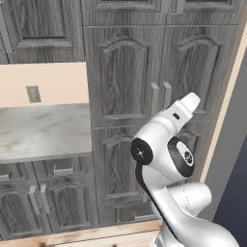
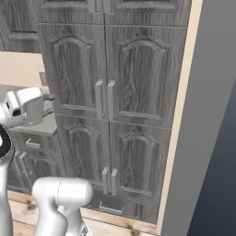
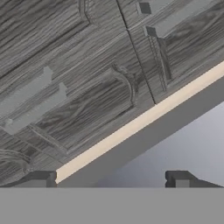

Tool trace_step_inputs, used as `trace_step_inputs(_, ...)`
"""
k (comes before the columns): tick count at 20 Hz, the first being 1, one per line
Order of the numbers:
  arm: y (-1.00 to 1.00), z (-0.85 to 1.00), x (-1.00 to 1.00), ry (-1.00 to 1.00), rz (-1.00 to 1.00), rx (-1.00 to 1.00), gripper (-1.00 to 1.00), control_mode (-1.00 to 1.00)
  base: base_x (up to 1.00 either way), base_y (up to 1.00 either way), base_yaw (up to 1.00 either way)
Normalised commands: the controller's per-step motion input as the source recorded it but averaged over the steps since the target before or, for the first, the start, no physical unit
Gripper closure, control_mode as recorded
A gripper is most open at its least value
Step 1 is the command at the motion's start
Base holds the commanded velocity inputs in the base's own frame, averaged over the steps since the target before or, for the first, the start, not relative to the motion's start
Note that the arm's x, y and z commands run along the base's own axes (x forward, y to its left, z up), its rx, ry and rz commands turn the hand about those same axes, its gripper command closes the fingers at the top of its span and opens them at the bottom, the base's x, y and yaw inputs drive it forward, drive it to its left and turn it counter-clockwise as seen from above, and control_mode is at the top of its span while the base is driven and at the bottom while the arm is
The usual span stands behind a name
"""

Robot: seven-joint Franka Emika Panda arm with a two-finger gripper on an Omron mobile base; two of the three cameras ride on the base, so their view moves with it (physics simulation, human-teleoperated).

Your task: Close all open cabinet doors.

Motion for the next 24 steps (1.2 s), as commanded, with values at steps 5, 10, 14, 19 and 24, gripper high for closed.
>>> trace_step_inputs(5,-0.03,-0.31,-0.48,0.00,-0.01,0.06,-1.00,-1.00,0.00,0.00,0.00)
trace_step_inputs(10,-0.02,-0.15,-0.22,0.00,-0.02,0.05,-1.00,-1.00,0.00,0.00,0.00)
trace_step_inputs(14,-0.10,-0.01,-0.14,0.00,0.00,0.01,-1.00,-1.00,0.00,0.00,0.00)
trace_step_inputs(19,-0.50,-0.11,-0.38,-0.07,0.00,0.01,-1.00,-1.00,0.00,0.00,0.00)
trace_step_inputs(24,-0.54,-0.14,-0.46,-0.07,0.00,0.02,-1.00,-1.00,0.00,0.00,0.00)
